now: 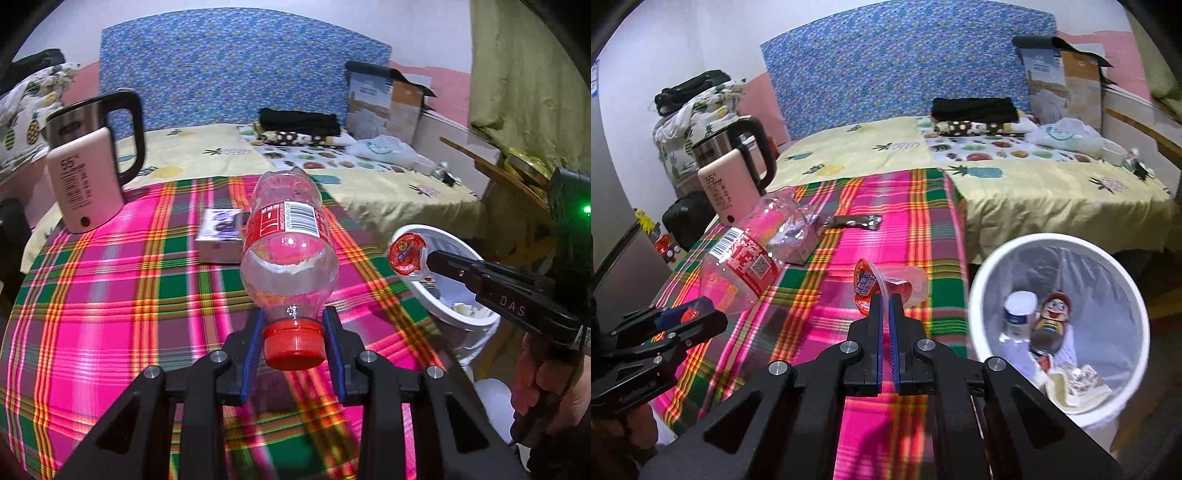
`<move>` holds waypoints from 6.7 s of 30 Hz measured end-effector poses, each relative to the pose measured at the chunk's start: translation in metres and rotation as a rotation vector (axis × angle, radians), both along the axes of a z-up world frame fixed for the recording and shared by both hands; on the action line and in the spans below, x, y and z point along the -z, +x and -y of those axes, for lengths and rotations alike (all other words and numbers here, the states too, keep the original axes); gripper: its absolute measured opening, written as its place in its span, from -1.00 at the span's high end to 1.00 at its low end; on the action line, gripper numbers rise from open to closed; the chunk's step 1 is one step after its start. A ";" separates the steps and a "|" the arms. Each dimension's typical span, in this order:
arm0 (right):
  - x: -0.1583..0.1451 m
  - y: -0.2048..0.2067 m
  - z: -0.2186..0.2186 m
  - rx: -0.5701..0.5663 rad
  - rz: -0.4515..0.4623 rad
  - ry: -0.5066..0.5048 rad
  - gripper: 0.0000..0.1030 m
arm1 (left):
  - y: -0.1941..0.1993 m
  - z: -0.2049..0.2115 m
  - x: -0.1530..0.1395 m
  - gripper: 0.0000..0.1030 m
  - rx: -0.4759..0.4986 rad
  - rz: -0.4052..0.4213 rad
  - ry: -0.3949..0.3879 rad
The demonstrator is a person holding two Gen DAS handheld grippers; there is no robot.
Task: Collect trash
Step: 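Carry the bottle and clear cup over the bin and release both, then move both open tools back toward the purple carton and brown wrapper, then grasp the purple juice carton with the left tool while the right tool grasps the brown wrapper, then carry the carton and wrapper over the bin and release both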
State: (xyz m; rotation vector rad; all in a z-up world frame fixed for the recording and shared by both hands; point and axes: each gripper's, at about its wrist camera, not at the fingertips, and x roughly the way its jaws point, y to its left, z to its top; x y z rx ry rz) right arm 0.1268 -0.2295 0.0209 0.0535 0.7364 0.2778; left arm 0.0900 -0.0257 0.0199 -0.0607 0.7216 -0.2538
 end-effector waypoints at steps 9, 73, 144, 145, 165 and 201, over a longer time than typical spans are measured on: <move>0.000 -0.012 0.030 0.088 0.009 0.001 0.94 | 0.004 0.040 -0.003 0.35 0.112 0.003 0.007; 0.009 -0.008 0.071 0.142 -0.015 0.075 -0.17 | 0.041 0.053 0.011 -0.03 0.108 -0.068 -0.046; 0.035 0.150 -0.101 -0.458 -0.152 -0.287 0.58 | 0.150 -0.077 0.043 0.21 -0.185 -0.121 0.040; 0.031 0.145 -0.099 -0.448 -0.153 -0.278 0.58 | 0.148 -0.076 0.042 0.21 -0.184 -0.118 0.039; -0.006 0.069 -0.033 -0.235 -0.084 -0.184 0.58 | 0.081 -0.008 0.009 0.21 -0.056 -0.064 0.006; 0.026 0.004 0.127 0.164 -0.157 -0.095 0.58 | 0.061 0.179 0.003 0.21 0.343 -0.088 -0.007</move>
